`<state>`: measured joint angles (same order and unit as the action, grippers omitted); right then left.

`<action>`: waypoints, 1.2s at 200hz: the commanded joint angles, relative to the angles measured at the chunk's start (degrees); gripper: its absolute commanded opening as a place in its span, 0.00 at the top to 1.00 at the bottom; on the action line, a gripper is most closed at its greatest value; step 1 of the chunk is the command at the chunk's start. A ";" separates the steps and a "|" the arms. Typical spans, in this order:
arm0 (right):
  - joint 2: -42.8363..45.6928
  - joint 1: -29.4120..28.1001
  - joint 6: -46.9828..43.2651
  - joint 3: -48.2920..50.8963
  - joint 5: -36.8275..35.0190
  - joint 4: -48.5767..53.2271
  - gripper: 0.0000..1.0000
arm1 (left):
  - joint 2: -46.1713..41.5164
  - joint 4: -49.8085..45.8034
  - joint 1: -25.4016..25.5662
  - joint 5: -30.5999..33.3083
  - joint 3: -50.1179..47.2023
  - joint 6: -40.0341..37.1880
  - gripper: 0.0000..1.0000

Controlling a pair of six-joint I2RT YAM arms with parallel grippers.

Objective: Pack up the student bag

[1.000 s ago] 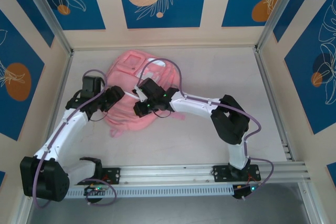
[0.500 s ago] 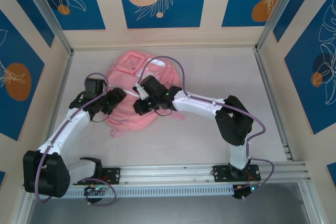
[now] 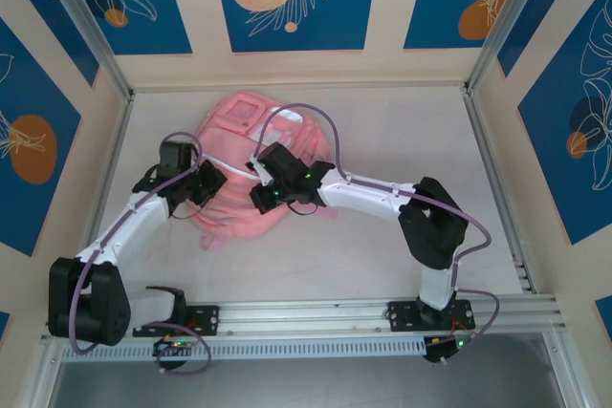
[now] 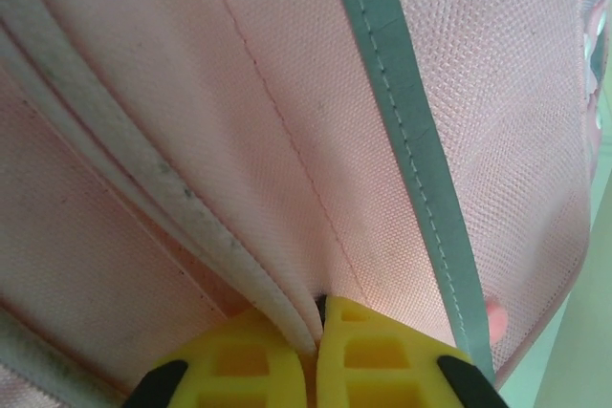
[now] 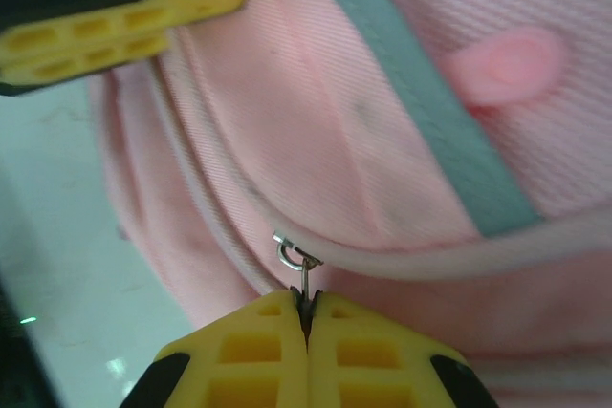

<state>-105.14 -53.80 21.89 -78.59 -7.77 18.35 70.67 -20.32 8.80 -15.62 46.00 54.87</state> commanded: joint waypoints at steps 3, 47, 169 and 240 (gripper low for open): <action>2.50 2.08 -3.28 1.90 -16.64 5.20 1.00 | -0.23 0.70 -0.66 1.89 -0.34 -3.31 0.97; 2.77 6.62 1.03 0.79 -17.91 7.05 1.00 | -0.63 0.70 -0.69 1.71 -0.95 -4.13 0.99; 6.24 14.86 11.59 3.66 -16.36 11.04 1.00 | 14.94 6.92 7.78 -6.07 11.17 -9.22 0.97; 10.81 18.86 8.96 5.99 -16.98 9.38 0.61 | 25.66 5.75 11.77 -2.91 23.32 -9.30 0.65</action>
<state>-99.31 -36.29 31.46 -73.95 -20.45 25.45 96.23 -11.68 20.73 -21.80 65.78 47.92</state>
